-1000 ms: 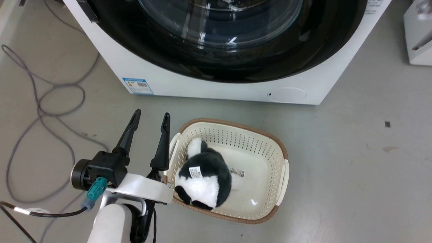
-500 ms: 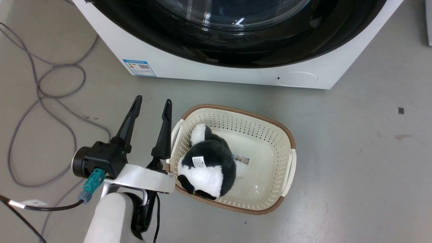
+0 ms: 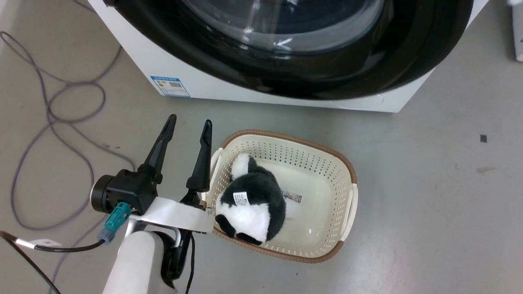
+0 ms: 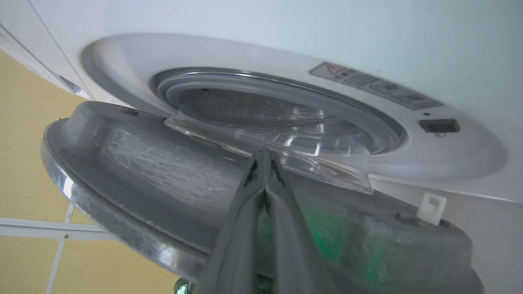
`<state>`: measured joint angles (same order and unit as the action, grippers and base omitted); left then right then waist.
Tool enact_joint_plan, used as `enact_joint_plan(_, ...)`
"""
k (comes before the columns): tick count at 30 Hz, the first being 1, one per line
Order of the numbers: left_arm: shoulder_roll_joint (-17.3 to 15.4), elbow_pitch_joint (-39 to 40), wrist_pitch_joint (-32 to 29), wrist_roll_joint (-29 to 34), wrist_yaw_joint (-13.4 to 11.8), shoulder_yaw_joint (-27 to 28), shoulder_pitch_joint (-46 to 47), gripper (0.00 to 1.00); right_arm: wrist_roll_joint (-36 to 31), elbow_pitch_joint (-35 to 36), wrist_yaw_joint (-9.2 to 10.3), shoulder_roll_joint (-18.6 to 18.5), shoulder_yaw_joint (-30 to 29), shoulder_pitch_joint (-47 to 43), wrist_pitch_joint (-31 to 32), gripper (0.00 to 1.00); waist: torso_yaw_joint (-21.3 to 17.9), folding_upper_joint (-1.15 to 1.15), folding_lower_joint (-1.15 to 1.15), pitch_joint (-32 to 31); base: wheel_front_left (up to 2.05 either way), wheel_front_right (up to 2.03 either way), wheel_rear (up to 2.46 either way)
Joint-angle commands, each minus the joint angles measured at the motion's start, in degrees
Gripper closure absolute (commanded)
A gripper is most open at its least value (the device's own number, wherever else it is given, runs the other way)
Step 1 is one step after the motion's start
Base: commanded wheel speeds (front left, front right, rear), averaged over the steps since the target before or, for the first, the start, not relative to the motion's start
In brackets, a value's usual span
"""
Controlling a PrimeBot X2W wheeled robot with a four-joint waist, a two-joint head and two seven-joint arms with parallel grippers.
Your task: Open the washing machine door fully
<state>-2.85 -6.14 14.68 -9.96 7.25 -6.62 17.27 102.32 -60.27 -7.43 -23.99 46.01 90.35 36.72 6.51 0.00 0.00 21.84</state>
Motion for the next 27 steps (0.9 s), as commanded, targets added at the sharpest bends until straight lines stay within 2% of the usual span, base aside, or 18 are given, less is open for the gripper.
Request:
enact_joint_plan(1, -0.1, -0.2, 0.3, 0.2, 0.2, 0.0, 0.3, 0.0, 0.2, 0.6, -0.06, 0.0, 0.4, -1.8, 0.4, 1.0, 0.0, 0.0, 0.0, -0.5, 0.0, 0.0, 0.0)
enact_joint_plan(11, 0.0, -1.9, 0.3, 1.5, -0.2, -0.3, -1.7, 0.0, 1.8, 7.9, -0.06, -1.1, 1.3, -11.7, 1.6, 1.0, 0.0, 0.0, 0.0, -5.5, 0.0, 0.0, 0.0)
enact_joint_plan(27, 0.0, -4.2, 0.3, 1.8, -0.5, 0.0, -7.1, 0.0, 5.6, 23.5, -0.06, 0.1, 5.0, -28.7, 0.4, 1.0, -0.2, 0.0, 0.0, -14.0, 0.0, 0.0, 0.0)
